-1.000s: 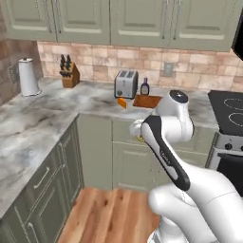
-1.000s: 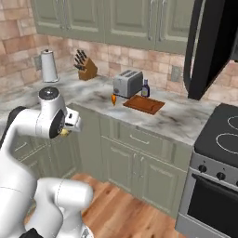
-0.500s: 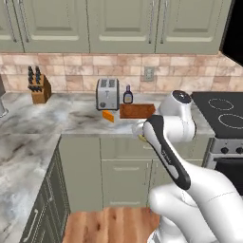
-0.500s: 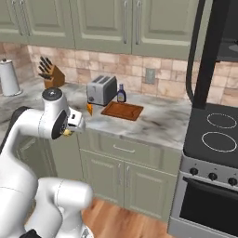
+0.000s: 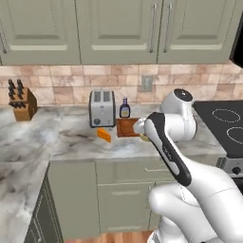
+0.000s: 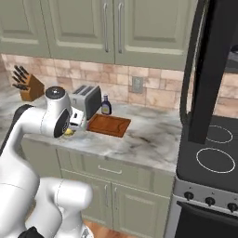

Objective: Retrieve the reheated potato from the microwave, then place the potato, cheese, and condiment on the cutting board.

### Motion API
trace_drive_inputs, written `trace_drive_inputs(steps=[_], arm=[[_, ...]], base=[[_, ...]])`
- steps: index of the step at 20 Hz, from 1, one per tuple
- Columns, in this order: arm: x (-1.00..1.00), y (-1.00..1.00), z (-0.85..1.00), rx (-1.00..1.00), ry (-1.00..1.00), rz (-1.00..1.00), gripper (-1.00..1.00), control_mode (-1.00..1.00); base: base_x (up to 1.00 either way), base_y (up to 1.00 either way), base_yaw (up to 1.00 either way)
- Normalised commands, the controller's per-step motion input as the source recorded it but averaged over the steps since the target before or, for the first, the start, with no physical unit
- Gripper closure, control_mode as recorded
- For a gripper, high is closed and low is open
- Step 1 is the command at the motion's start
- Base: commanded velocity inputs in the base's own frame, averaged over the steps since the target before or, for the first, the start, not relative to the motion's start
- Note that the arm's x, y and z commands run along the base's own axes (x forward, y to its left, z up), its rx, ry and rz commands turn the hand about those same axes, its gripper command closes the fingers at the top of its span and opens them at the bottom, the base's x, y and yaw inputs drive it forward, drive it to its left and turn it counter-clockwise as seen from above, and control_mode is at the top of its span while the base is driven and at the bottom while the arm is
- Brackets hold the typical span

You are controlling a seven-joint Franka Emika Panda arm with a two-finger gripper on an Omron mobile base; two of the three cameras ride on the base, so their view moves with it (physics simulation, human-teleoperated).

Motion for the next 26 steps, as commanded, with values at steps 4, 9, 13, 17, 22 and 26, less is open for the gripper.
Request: trace_drive_inputs(steps=[4,9,13,17,22,26], arm=[[0.0,0.0,0.0,0.0,0.0,0.0,1.0,1.0],[0.0,0.0,0.0,0.0,0.0,0.0,1.0,1.0],[0.0,0.0,0.0,0.0,0.0,0.0,1.0,1.0],[0.0,0.0,0.0,0.0,0.0,0.0,1.0,1.0],[0.0,0.0,0.0,0.0,0.0,0.0,1.0,1.0],[0.0,0.0,0.0,0.0,0.0,0.0,1.0,1.0]], base=[[0.34,0.35,-0.49],[0.12,0.52,-0.3],[0.4,0.46,-0.12],[0.68,0.09,0.0],[0.41,0.02,0.0],[0.09,0.0,0.0]])
